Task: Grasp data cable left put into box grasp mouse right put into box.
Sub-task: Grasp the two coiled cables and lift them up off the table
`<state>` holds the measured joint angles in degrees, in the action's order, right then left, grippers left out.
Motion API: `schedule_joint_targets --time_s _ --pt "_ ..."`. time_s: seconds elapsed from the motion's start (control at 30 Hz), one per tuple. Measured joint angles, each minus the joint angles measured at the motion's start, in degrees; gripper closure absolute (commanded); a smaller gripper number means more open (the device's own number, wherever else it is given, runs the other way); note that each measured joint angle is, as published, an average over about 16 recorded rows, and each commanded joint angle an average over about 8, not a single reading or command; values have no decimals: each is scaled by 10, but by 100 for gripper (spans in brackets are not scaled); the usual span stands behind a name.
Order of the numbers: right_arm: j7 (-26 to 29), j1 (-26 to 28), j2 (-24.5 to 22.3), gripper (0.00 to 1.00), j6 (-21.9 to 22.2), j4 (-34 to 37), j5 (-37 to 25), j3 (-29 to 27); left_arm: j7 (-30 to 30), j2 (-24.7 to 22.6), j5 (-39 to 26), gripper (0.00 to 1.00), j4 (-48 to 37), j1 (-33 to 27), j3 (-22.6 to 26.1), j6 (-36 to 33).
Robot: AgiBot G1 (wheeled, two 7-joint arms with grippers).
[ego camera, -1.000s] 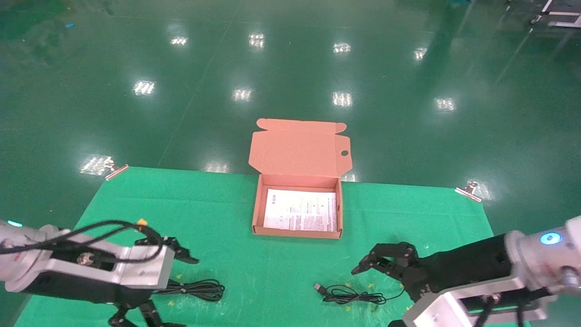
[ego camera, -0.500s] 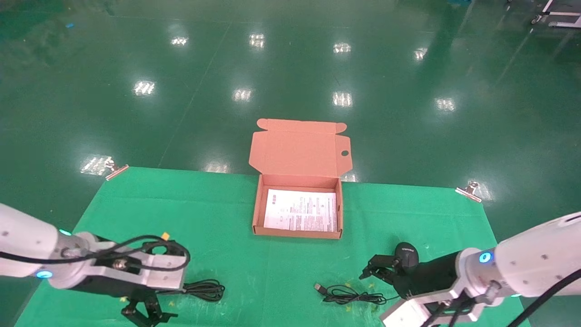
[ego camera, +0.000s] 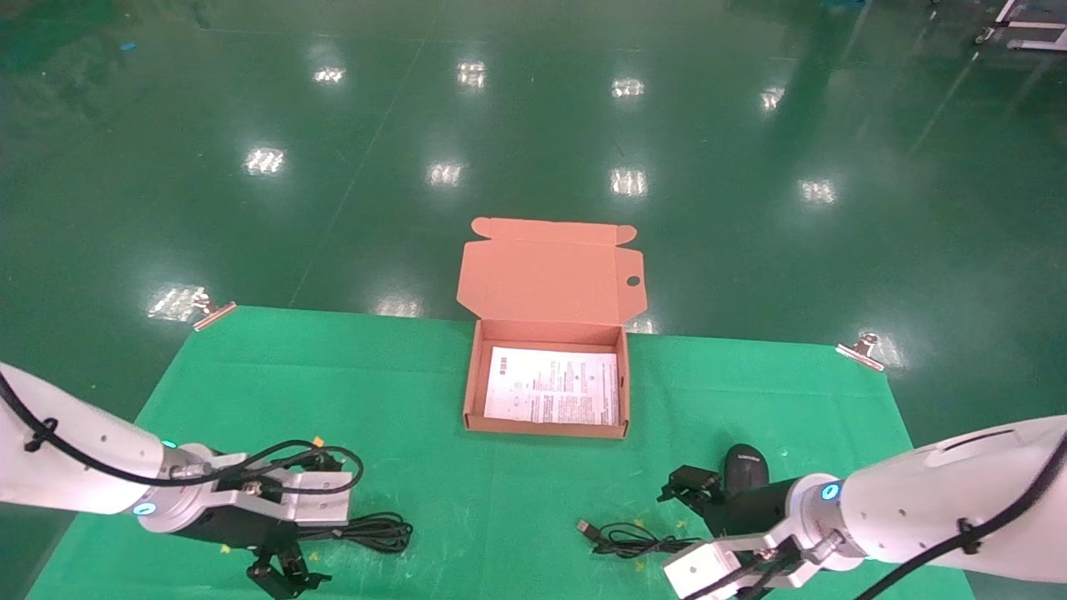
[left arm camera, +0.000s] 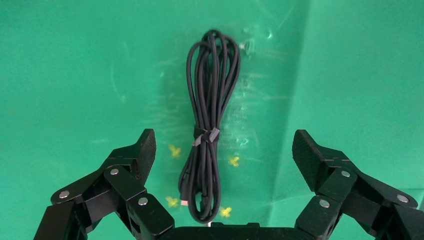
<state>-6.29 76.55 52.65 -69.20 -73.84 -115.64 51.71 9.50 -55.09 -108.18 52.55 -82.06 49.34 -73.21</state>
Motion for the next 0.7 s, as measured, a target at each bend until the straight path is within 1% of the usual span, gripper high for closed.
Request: schedule_joint_targets --time_s 0.37,0.7 --pt "53 -5 50 0 24 98 -12 -1 -59 -46 13 0 -151 -17 -6 28" --pt "77 -6 92 0 55 176 -32 2 -107 -78 24 0 -260 -31 -11 47"
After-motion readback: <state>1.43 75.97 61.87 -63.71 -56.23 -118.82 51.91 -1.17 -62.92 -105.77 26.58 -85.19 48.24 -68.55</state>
